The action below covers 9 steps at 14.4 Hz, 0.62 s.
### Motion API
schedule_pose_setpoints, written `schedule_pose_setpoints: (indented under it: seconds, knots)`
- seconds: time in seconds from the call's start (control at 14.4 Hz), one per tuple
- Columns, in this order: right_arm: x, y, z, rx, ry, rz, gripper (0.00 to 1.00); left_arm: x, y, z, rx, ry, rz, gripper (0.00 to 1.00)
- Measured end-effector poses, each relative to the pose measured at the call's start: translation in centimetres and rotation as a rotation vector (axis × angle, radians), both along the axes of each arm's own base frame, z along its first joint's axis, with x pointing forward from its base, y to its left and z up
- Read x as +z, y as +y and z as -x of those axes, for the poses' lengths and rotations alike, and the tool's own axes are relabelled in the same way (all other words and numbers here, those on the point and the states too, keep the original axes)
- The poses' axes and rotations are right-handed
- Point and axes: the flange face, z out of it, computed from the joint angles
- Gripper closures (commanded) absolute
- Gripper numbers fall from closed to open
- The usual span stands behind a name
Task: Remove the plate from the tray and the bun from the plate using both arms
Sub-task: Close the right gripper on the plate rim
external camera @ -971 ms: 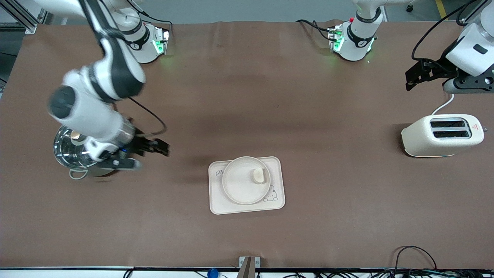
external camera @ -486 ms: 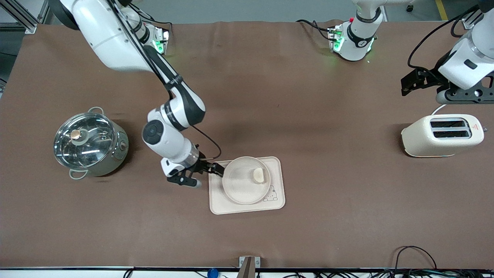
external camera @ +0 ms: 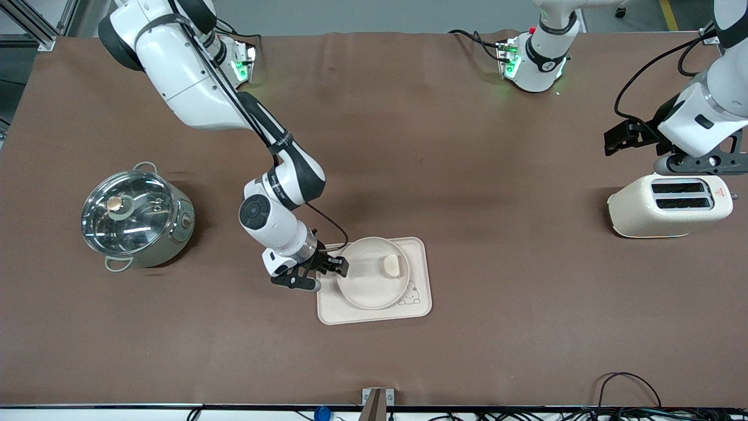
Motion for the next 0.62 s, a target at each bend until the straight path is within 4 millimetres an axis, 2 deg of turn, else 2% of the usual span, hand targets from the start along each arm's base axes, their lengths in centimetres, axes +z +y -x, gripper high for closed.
schedule_pose_setpoints:
  seconds: [0.62]
  knots:
    - [0.21, -0.23, -0.63, 0.002, -0.023, 0.005, 1.0, 0.02, -0.02, -0.01, 0.0, -0.001, 0.0, 0.0]
